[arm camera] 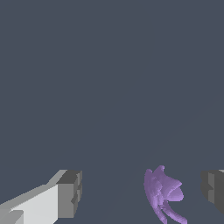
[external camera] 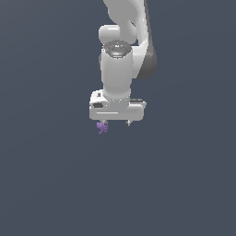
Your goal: Pick up the object and move it to a goal position.
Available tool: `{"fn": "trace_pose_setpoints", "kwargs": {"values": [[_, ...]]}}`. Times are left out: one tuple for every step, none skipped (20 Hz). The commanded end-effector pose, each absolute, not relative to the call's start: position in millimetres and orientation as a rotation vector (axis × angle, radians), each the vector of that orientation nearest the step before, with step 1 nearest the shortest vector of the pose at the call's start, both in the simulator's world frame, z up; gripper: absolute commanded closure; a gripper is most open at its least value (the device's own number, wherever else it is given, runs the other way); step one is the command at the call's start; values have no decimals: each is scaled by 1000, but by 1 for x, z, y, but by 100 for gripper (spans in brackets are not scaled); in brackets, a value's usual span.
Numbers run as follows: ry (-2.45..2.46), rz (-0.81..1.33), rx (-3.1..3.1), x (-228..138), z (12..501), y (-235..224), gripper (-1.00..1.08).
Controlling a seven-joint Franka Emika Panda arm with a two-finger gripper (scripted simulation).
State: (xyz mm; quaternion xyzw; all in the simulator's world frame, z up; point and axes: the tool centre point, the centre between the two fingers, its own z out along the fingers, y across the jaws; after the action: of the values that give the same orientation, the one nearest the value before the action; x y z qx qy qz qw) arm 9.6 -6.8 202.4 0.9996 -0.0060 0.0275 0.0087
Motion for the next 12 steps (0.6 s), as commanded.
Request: {"fn": "trace_pose_setpoints", "kwargs": {"values": [[-19,86,3123,10,202,-7,-92],[-21,86,3123,9,203,-8,-92],[-26,85,3123,9,203,-10,-92],[-35,84,3122,9,204,-13,-92],[-48,82,3122,8,205,-19,-92],[-64,81,3121,7,207,-25,-92],[-81,79,3120,6,209,-31,-92],[-93,78,3119,6,210,-36,-92],[-102,77,3119,5,211,-39,-92],[-107,76,3119,5,212,-41,-92],[-108,76,3119,5,212,-41,-92],[-105,77,3119,5,212,-40,-92]]}}
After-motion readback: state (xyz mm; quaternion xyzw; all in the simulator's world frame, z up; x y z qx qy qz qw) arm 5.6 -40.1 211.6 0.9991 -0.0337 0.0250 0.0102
